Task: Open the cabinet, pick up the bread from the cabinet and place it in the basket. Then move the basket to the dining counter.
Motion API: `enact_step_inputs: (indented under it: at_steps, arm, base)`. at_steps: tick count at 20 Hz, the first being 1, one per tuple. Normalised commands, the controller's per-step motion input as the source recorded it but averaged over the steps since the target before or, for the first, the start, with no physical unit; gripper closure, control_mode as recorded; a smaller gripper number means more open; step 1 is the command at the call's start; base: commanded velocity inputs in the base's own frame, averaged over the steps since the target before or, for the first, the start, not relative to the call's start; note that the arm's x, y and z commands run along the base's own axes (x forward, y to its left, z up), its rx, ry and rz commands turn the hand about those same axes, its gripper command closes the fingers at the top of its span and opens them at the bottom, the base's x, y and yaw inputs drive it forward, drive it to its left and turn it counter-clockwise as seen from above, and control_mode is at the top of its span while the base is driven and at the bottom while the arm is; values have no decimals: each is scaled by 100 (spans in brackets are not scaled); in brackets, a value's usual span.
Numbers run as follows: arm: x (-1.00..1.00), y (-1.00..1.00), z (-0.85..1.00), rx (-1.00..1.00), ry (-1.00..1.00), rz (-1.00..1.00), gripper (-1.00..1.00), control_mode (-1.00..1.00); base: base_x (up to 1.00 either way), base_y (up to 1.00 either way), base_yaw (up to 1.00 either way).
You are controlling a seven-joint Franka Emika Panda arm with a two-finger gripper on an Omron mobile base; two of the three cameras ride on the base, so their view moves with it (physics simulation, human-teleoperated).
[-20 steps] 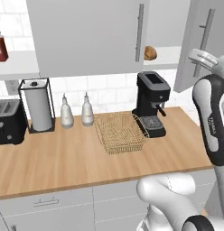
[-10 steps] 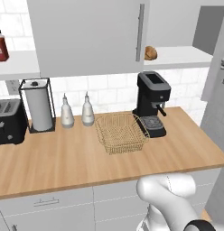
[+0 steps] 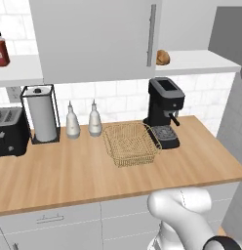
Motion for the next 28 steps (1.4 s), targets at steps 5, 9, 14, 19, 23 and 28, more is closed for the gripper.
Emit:
enact_step_inputs:
  at_steps: [5, 9, 14, 19, 23, 28]
  arm:
    - [-100, 99, 20, 0, -21, 1, 100, -100]
    - [-100, 100, 11, -2, -20, 0, 100, -100]
    - [20, 100, -16, -9, 7, -13, 100, -100]
    - [76, 94, -4, -20, 22, -47, 100, -100]
    - [76, 43, 0, -19, 8, -58, 100, -100]
    - [68, -33, 0, -7, 15, -34, 100, -100]
  base:
    - [0, 0, 0]
    - [0, 0, 0]
    - [0, 0, 0]
    - [0, 0, 0]
    - [0, 0, 0]
    - [0, 0, 0]
